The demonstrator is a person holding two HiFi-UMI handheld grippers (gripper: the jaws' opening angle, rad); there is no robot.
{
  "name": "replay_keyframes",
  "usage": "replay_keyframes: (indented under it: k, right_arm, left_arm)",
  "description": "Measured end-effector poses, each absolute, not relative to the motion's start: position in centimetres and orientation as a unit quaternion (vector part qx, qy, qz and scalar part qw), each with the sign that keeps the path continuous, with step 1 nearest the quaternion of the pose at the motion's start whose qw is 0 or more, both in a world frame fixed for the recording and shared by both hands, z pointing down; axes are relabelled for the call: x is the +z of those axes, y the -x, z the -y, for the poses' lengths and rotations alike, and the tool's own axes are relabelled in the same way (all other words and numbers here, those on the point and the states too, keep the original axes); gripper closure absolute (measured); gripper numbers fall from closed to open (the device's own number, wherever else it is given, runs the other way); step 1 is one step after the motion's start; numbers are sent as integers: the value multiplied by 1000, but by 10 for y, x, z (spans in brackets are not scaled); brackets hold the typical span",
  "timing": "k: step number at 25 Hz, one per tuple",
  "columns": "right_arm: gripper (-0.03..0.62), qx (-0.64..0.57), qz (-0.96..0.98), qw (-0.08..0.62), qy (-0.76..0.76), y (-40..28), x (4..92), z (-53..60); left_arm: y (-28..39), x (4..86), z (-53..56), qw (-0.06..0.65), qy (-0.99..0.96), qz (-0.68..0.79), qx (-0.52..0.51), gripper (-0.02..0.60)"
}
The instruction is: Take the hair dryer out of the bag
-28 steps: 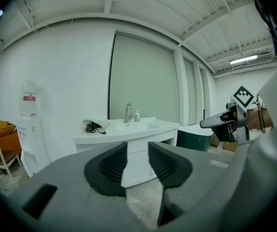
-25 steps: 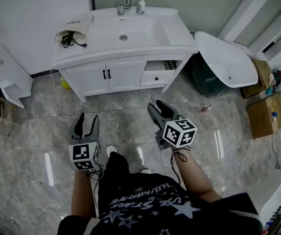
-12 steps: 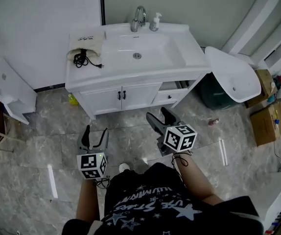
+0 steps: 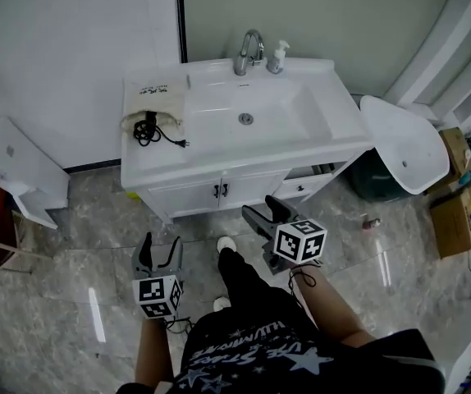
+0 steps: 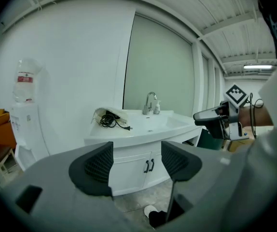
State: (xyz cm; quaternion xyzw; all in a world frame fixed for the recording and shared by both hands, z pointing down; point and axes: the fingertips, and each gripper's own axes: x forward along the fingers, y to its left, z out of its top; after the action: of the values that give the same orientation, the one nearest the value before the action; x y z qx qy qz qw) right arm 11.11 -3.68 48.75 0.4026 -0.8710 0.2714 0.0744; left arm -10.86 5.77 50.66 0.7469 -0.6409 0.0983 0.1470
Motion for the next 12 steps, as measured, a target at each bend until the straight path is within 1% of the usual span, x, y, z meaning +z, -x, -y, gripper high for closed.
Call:
replay_keyframes:
  k: [7, 12]
  right_arm:
    - [275, 280, 891, 59, -353, -39, 478, 159]
    - [276, 299, 900, 67, -311, -2, 476, 224]
  left_arm:
    - [163, 496, 24, 147, -708, 681, 115, 273]
    - [195, 478, 89, 133, -684, 707, 117, 273]
